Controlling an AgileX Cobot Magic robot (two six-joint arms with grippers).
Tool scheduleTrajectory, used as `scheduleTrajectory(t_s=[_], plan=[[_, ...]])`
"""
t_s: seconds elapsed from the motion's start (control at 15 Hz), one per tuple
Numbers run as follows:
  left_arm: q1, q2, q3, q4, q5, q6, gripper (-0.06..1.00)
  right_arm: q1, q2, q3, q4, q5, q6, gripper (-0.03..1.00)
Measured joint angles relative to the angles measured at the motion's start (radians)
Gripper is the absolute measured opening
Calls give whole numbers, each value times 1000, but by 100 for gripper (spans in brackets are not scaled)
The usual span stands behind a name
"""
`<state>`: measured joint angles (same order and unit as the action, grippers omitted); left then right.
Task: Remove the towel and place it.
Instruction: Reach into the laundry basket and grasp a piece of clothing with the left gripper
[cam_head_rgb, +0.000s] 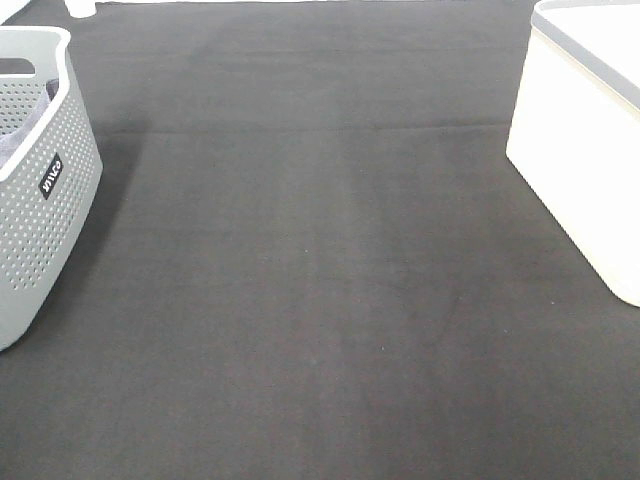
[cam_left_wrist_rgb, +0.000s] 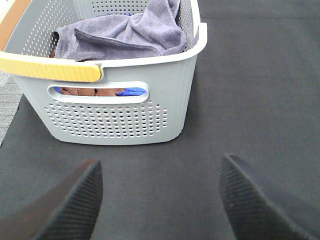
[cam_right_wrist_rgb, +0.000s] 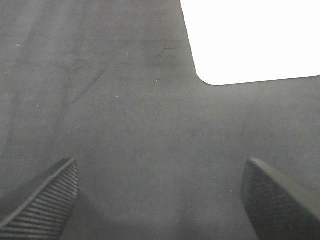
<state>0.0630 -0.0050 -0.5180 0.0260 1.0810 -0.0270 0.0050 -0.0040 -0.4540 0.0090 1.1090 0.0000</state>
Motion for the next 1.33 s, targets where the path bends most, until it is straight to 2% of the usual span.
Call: scheduleTrajectory(t_s=[0.47,0.53,0.67,0.73,1.33], plan=[[0,0,0,2,0,0,64,0,0,0,0,0,0,84],[0,0,0,4,0,0,69,0,0,0,0,0,0,84],[0,0,0,4,0,4,92,0,0,0,0,0,0,84],[0,0,0,1,0,12,96,0,0,0,0,0,0,84],[0,0,0,-2,0,27,99,0,0,0,0,0,0,84]])
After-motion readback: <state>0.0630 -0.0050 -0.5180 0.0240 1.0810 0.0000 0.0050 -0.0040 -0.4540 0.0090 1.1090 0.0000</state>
